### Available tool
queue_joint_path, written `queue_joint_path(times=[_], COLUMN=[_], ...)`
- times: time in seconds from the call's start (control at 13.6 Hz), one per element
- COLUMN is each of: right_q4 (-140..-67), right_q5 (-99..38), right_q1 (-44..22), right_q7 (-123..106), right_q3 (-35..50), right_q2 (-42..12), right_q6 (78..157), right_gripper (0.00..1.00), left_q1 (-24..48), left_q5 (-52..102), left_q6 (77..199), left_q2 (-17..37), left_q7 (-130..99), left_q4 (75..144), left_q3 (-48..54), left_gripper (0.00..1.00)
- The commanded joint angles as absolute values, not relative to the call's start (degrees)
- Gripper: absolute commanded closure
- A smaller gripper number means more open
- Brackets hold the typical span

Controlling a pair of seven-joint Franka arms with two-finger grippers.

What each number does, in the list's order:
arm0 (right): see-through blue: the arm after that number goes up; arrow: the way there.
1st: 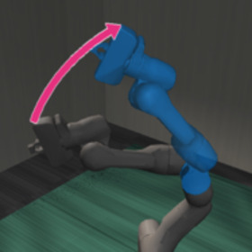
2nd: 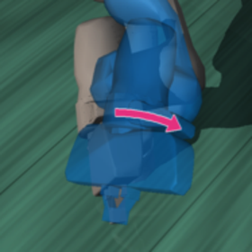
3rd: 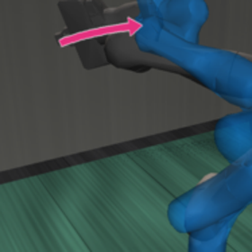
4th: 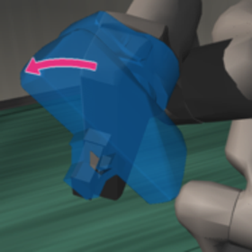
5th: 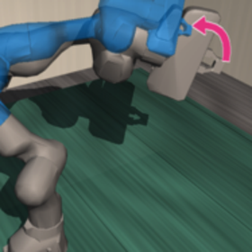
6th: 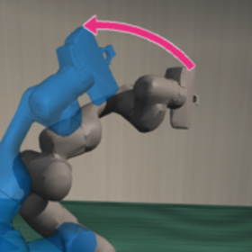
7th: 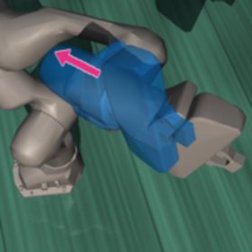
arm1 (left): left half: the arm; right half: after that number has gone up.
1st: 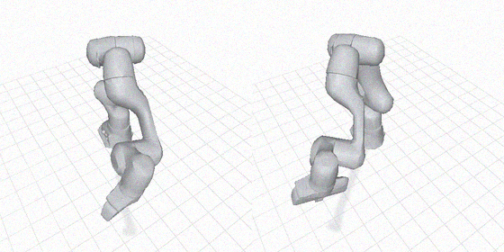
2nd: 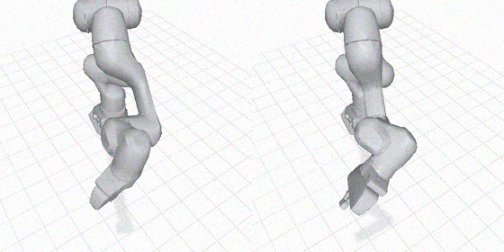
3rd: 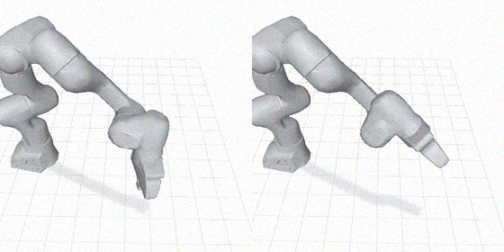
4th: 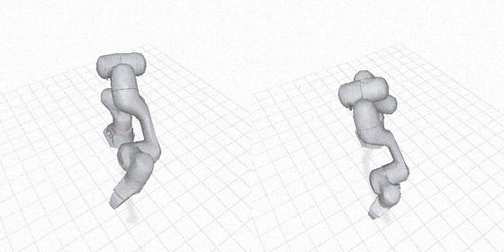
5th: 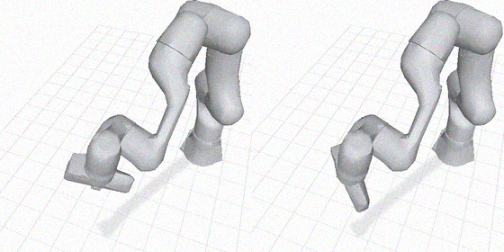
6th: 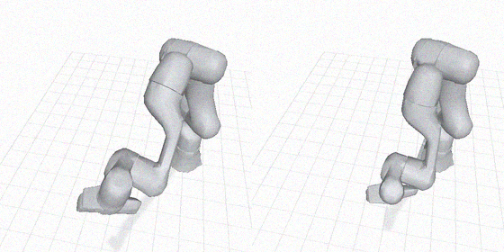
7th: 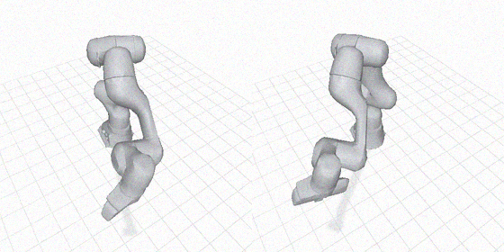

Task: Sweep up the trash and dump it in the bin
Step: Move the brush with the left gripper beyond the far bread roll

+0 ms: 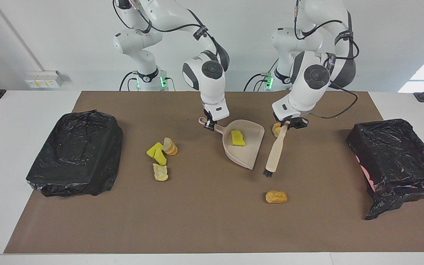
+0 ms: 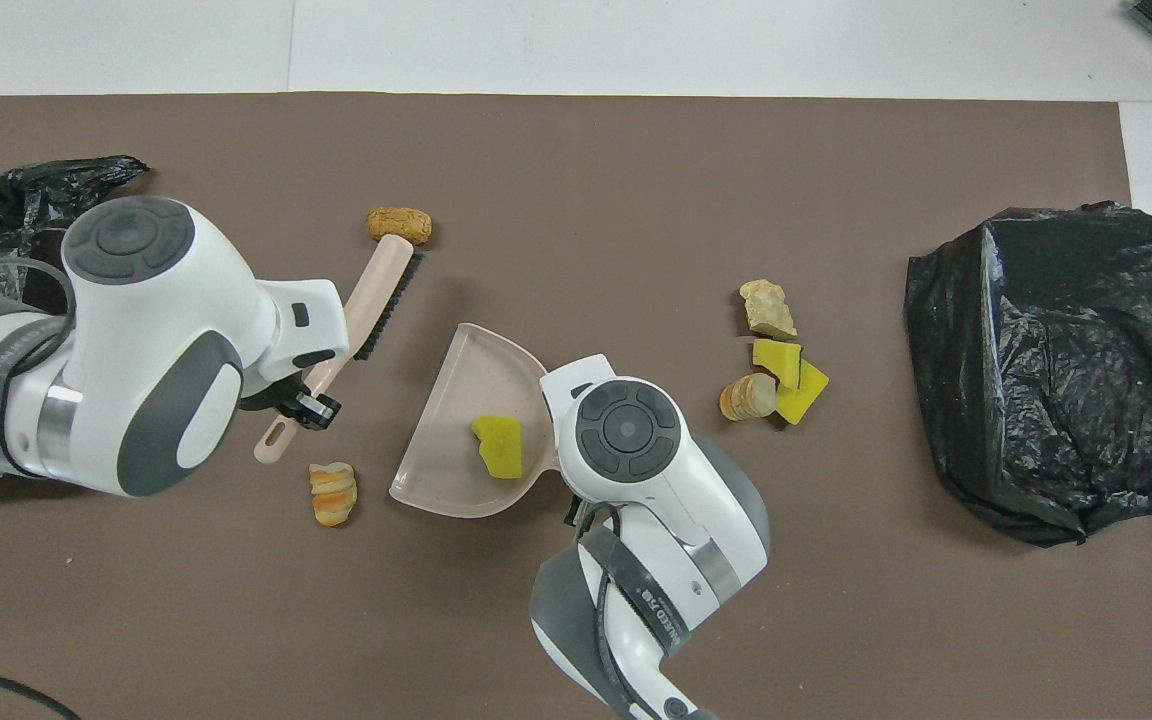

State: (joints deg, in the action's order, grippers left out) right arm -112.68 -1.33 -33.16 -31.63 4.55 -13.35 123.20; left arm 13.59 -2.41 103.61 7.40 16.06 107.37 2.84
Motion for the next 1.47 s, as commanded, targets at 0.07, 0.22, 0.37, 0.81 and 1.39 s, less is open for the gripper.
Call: queue_joint_path(times=[0.07,0.22,0.37,0.81,1.39], right_q4=[-112.94,-113.20,-113.12,-113.20,-113.20], right_q5=[5.01,5.01,5.01,4.92,4.57], right_q1=[-32.26,-31.47,-31.38,-31.29,-31.38], right_q7=[-40.81,-43.94,-44.47,-43.86,-43.16], right_q3=[4.66,4.66,4.66,4.66,4.66], right_q2=[-13.71,-13.80,-13.89,-13.89,-13.89], right_q6=[123.22,123.13,123.22,123.22,123.31], right_gripper=[1.00,1.00,1.00,1.00,1.00], left_q1=[9.85,8.35,7.65,9.84,10.90], left_q5=[-9.56,-10.02,-12.47,-22.22,-22.85], left_q6=[105.20,108.17,110.38,112.41,111.45], left_q2=[18.34,22.74,25.56,34.37,30.25], left_q7=[24.25,27.14,29.96,32.69,45.08], left_q4=[93.90,89.23,86.24,77.95,84.09], left_q3=[3.08,3.08,3.16,3.60,3.60], left_gripper=[1.00,1.00,1.00,1.00,1.00])
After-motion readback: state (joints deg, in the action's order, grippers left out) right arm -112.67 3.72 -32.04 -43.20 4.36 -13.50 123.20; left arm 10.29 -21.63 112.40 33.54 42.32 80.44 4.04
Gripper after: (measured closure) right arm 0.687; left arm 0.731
